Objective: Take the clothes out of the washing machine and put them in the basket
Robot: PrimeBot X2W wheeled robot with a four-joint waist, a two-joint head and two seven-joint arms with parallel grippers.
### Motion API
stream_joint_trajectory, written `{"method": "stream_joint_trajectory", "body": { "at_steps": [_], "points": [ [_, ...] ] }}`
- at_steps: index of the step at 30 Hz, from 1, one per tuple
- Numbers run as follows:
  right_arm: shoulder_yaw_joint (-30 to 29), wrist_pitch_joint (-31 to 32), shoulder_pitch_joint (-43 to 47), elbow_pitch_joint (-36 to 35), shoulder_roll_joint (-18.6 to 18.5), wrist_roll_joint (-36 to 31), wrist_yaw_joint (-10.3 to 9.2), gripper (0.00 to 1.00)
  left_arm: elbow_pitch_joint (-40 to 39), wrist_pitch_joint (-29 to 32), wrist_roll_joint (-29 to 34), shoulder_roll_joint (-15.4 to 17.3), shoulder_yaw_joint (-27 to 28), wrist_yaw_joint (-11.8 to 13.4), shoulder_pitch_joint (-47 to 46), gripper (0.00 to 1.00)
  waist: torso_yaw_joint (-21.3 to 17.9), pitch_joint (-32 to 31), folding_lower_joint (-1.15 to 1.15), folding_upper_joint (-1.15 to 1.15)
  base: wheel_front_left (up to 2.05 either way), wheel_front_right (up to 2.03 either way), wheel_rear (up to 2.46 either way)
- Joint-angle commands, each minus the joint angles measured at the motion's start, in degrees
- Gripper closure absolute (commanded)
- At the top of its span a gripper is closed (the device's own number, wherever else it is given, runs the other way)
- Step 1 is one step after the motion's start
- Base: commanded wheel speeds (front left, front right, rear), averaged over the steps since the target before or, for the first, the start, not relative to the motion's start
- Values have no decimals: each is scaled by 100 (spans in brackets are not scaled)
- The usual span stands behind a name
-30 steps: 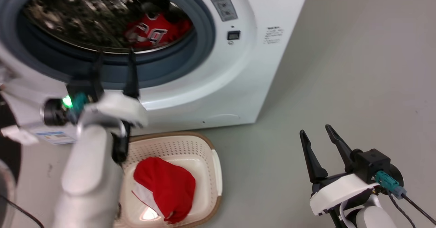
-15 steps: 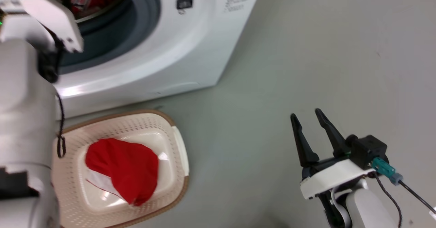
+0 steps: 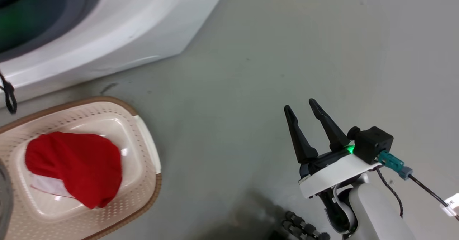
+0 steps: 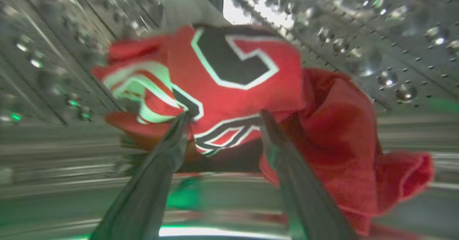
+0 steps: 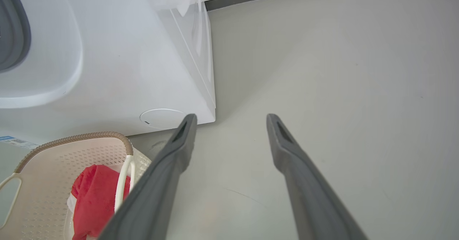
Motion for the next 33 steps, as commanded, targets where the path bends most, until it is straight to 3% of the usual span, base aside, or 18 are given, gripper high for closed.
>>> {"method": "stream_joint_trajectory", "body": {
  "at_steps": [1, 9, 10, 11, 12, 17, 21, 28, 29, 30, 33],
  "points": [
    [42, -14, -123, -34, 14, 37, -4, 0, -15, 207, -57, 50, 47, 75, -99, 0, -193, 206, -1, 0, 0, 0, 0],
    [229, -14, -157, -111, 13, 152, -4, 0, -340, 1663, -67, 86, -21, 492, -171, 0, -325, 386, -1, 0, 0, 0, 0],
    [251, -14, -161, -117, 13, 165, -4, 0, -428, 1821, -57, 100, -31, 552, -142, 56, -333, 392, -1, 0, 0, 0, 0],
    [272, -14, -167, -119, 13, 179, -4, 0, -539, 1943, -40, 126, -43, 597, -104, 93, -342, 392, -1, 0, 0, 0, 0],
    [296, -14, -173, -126, 13, 195, -4, 0, -655, 2044, -41, 148, -41, 634, -51, 100, -351, 390, -1, 0, 0, 0, 0],
    [363, -15, -194, -104, 12, 233, -4, 0, -1395, 1990, 149, 344, -124, 830, 199, 100, -375, 339, -1, 0, 0, 0, 0],
    [356, -15, -196, -67, 12, 219, -4, 0, -1875, 1465, 352, 506, -207, 909, 635, 100, -358, 193, -1, 0, 0, 0, 0],
    [198, -15, -91, 44, 11, 3, -4, 0, -2157, -478, 455, 464, -220, 918, 1538, 100, -134, -349, -1, 0, 0, 0, 0],
    [177, -15, -63, 67, 10, -26, -4, 0, -2106, -724, 415, 404, -227, 871, 1659, 100, -81, -454, -1, 0, 0, 0, 0],
    [97, -15, 2, 139, 7, -143, -4, 0, -1976, -1367, 361, 263, -242, 811, 1902, 100, 53, -709, -1, 0, 0, 0, 0],
    [-38, -14, 125, 232, 6, -312, -4, 0, -1681, -2229, 211, 15, -241, 701, 2257, 100, 291, -1126, -1, 0, 0, 0, 0]
  ]
}}
